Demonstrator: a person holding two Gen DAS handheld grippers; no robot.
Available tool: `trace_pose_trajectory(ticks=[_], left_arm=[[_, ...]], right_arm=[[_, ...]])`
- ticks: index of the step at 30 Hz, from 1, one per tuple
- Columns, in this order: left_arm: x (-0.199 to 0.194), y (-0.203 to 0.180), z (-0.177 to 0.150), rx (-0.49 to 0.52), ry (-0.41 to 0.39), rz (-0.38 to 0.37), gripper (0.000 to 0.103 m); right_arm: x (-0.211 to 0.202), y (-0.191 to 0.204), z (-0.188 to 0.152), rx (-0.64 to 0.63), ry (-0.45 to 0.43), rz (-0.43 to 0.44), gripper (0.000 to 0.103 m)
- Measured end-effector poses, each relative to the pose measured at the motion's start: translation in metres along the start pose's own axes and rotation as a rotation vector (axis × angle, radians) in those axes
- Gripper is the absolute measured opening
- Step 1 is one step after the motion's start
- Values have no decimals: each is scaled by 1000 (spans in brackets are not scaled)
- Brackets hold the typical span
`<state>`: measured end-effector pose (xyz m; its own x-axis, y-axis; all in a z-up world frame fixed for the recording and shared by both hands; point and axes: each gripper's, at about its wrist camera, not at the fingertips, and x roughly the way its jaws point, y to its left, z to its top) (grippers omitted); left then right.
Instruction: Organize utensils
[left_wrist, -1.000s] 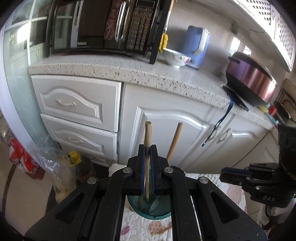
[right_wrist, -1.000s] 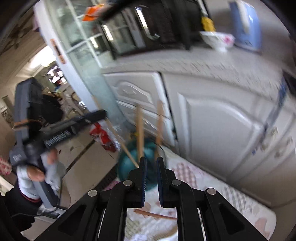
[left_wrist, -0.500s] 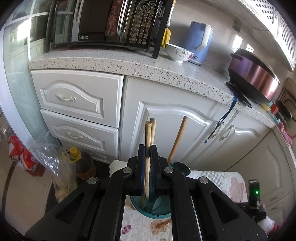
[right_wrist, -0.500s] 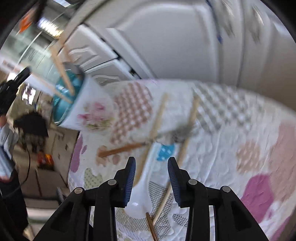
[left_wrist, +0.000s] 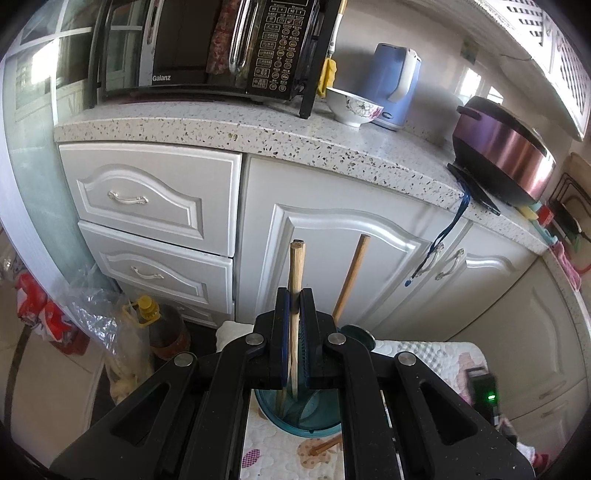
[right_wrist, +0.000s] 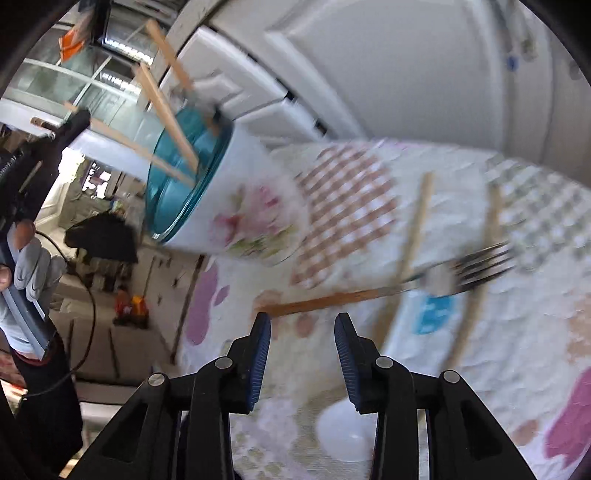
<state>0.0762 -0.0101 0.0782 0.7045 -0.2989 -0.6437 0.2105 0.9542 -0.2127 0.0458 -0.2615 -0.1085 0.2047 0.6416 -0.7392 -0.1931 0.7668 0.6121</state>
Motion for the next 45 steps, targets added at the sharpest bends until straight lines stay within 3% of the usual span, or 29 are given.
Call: trace_pose_trajectory(ticks=[2, 5, 8, 13, 18, 21, 28, 30, 31, 36, 40, 45], left_arm=[[-2, 1, 1, 0, -5, -3, 4], [-6, 3, 3, -3, -9, -5, 4], [-8, 4, 3, -2, -13, -7, 4], [-9, 5, 3, -8, -12, -8, 4], [-9, 4, 3, -4, -9, -4, 4], [-8, 6, 4, -10, -5, -1, 4], [-4, 9, 4, -26, 10, 3, 4], [-1, 8, 4, -24, 19, 4, 4], [0, 7, 4, -23, 21, 5, 4], [3, 8, 5, -22, 26, 8, 4], [4, 10, 6, -28, 23, 6, 4], [6, 10, 3, -29, 25, 10, 4]], right_arm=[[10, 2, -1, 33, 17, 2, 35], [16, 6, -2, 24, 6, -65, 35], [22, 18, -1, -73, 26, -156, 35], [37, 53, -5, -379, 80, -237, 35], [58, 78, -11, -599, 133, -284, 36], [74, 91, -17, -792, 175, -356, 37], [124, 106, -25, -1130, 342, -500, 37], [137, 109, -23, -1144, 367, -495, 32], [142, 111, -23, -1150, 378, -484, 23], [144, 119, -21, -1138, 356, -466, 16], [79, 112, -12, -971, 219, -366, 9], [-5, 97, 2, -719, 4, -240, 9]])
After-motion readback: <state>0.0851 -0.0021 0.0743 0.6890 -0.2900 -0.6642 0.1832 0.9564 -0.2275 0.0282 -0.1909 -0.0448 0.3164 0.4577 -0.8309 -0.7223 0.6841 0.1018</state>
